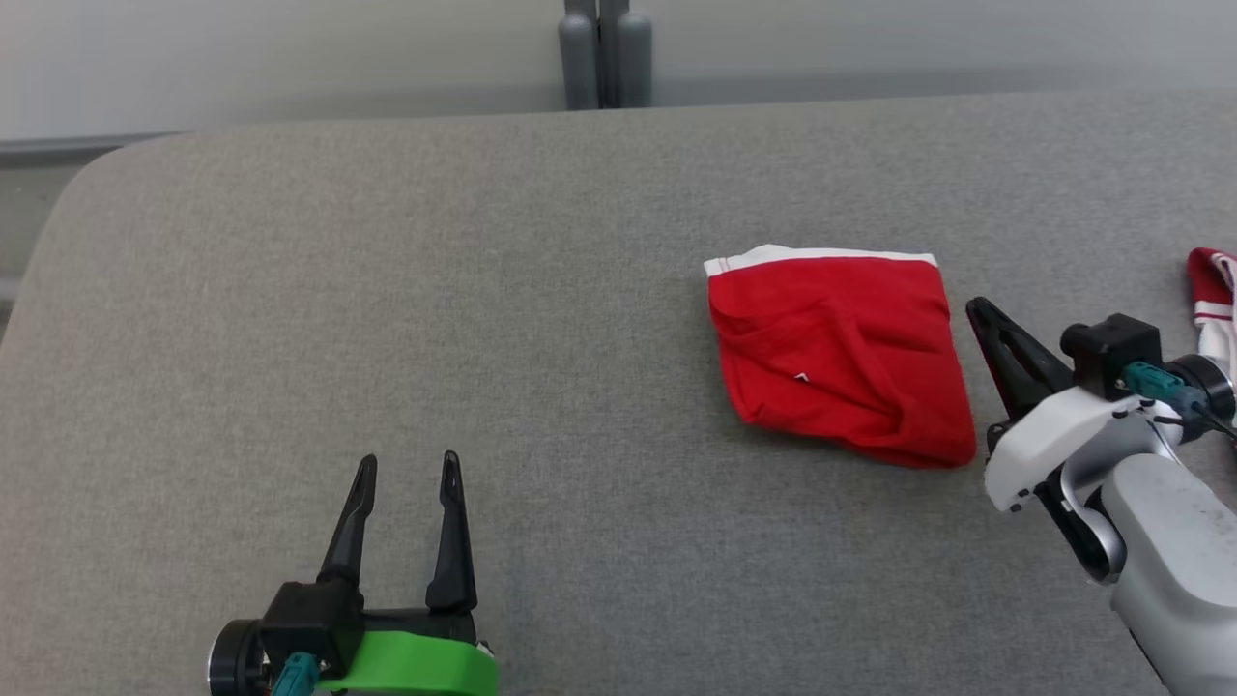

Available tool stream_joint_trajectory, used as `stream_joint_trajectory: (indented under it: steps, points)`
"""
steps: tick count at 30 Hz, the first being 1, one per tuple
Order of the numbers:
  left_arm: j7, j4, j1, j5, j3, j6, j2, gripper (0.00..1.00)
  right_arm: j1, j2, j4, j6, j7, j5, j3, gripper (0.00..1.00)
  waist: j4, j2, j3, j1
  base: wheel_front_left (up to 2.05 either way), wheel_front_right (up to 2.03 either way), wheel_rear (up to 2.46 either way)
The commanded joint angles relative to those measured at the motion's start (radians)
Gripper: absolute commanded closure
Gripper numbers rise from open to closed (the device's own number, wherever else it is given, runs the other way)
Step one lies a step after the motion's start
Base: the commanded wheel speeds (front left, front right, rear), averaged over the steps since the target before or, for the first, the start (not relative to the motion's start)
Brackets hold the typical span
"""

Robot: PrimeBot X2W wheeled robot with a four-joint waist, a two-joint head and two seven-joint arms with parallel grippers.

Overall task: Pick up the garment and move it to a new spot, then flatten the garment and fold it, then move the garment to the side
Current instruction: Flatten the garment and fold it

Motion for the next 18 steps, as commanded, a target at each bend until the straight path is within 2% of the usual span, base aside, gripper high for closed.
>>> stream_joint_trajectory:
  steps: [1,8,12,18]
  points:
    - [0.000,-0.002,-0.015,-0.008,-0.004,0.012,0.004,0.00,-0.030,0.005,0.032,-0.001,-0.011,0.017,0.031,1.00,0.085,0.0000,0.100,0.0000,0.00,0.00,0.00]
    - [0.000,-0.005,-0.007,-0.015,-0.005,0.033,0.003,0.00,-0.087,0.013,0.115,-0.001,-0.031,0.088,0.186,1.00,0.101,0.0000,0.111,0.0000,0.00,0.00,0.00]
    - [0.000,-0.003,-0.013,-0.018,0.000,0.036,0.003,0.00,-0.090,0.005,0.059,-0.001,-0.031,0.119,0.267,1.00,0.093,0.0000,0.096,0.0000,0.00,0.00,0.00]
    - [0.000,0.001,0.010,-0.025,0.014,0.042,0.003,0.00,-0.016,-0.013,-0.029,-0.001,-0.031,0.147,0.390,1.00,0.068,0.0000,0.051,0.0000,0.00,0.00,0.00]
